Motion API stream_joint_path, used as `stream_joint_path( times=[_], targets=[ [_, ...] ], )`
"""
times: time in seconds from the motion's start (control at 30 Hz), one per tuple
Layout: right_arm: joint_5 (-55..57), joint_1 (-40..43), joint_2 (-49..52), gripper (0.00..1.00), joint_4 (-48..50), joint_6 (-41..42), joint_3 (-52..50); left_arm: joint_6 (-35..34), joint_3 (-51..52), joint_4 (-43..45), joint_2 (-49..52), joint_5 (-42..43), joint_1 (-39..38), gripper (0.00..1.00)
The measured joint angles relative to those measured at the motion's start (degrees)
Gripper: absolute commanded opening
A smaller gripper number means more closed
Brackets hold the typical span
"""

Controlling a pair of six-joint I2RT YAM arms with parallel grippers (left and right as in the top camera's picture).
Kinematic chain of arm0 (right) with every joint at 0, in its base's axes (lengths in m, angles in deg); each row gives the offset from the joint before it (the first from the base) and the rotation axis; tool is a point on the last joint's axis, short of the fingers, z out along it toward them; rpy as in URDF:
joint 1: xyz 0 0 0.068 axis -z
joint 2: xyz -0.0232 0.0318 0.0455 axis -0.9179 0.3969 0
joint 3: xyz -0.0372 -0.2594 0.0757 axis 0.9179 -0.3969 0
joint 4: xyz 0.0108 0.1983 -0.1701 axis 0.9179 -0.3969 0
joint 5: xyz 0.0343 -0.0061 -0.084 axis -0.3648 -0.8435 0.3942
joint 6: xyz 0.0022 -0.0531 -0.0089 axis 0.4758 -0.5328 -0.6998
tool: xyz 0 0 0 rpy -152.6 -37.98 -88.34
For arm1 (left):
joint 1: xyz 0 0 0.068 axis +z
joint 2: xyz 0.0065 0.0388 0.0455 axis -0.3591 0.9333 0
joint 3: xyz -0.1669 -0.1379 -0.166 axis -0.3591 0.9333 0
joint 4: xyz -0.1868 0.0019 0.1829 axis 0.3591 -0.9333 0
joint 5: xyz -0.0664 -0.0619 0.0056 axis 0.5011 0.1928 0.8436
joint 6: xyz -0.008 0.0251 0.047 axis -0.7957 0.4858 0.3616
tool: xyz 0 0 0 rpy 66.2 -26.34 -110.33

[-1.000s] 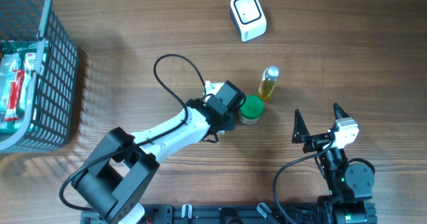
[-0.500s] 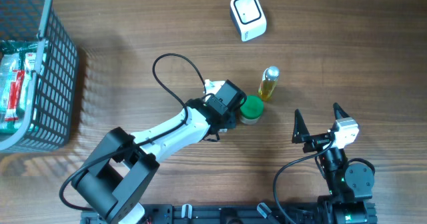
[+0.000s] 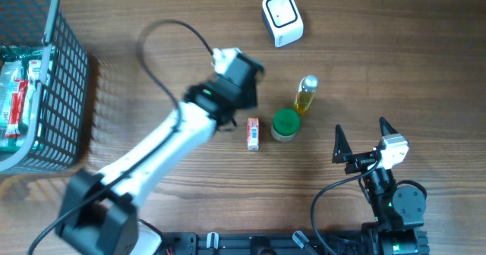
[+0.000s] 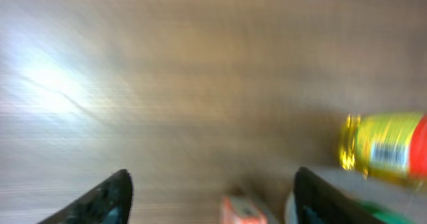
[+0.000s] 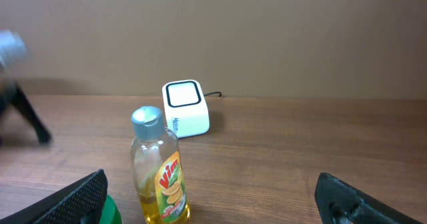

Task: Scan the item barcode
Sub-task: 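Open the left gripper and swing it back to the basket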

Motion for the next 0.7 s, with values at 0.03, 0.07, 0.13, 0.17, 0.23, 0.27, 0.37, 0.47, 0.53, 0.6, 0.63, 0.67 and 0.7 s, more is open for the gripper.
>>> stream_joint_path(
  times=[0.03,0.07,0.13,0.17,0.23,0.27,0.37,0.47,0.53,0.6,0.63,0.67,0.7],
  targets=[
    [0.0,0.0,0.0,1.0,0.0,0.0,0.0,2.0,-1.3,-0.9,-1.1,-0.2,1.9,0.76],
    [0.0,0.0,0.0,1.0,0.0,0.0,0.0,4.0,-2.5,-1.5,-2.3,-0.4,3.7,0.77],
    [0.0,0.0,0.0,1.0,0.0,0.0,0.0,7.8,-5.0,-2.4,-4.3,-0.7,7.5,0.78],
    [0.0,0.0,0.0,1.0,0.0,0.0,0.0,9.2,-6.0,-2.5,-5.2,-0.8,9.1,0.78],
    [0.0,0.0,0.0,1.0,0.0,0.0,0.0,12.8,-8.7,-2.7,-7.1,-1.4,12.9,0.84],
    [0.0,0.0,0.0,1.0,0.0,0.0,0.0,14.8,-10.4,-2.6,-8.1,-1.9,15.3,0.87],
    [0.0,0.0,0.0,1.0,0.0,0.0,0.0,19.2,-15.8,-1.4,-11.0,-3.3,23.2,0.96],
    [0.0,0.0,0.0,1.0,0.0,0.0,0.0,22.0,-20.4,0.8,-13.6,-4.1,31.6,1.0],
    [0.0,0.0,0.0,1.0,0.0,0.0,0.0,25.1,-22.2,3.8,-15.8,-4.5,39.3,1.0],
    [0.0,0.0,0.0,1.0,0.0,0.0,0.0,27.4,-22.5,4.9,-16.7,-4.7,43.8,1.0],
    [0.0,0.0,0.0,1.0,0.0,0.0,0.0,29.0,-22.5,5.2,-16.9,-4.4,46.3,1.0],
    [0.0,0.0,0.0,1.0,0.0,0.0,0.0,30.6,-22.5,5.2,-16.8,-4.2,48.9,1.0],
    [0.0,0.0,0.0,1.0,0.0,0.0,0.0,31.8,-22.5,5.0,-16.6,-4.0,50.9,1.0]
  ],
)
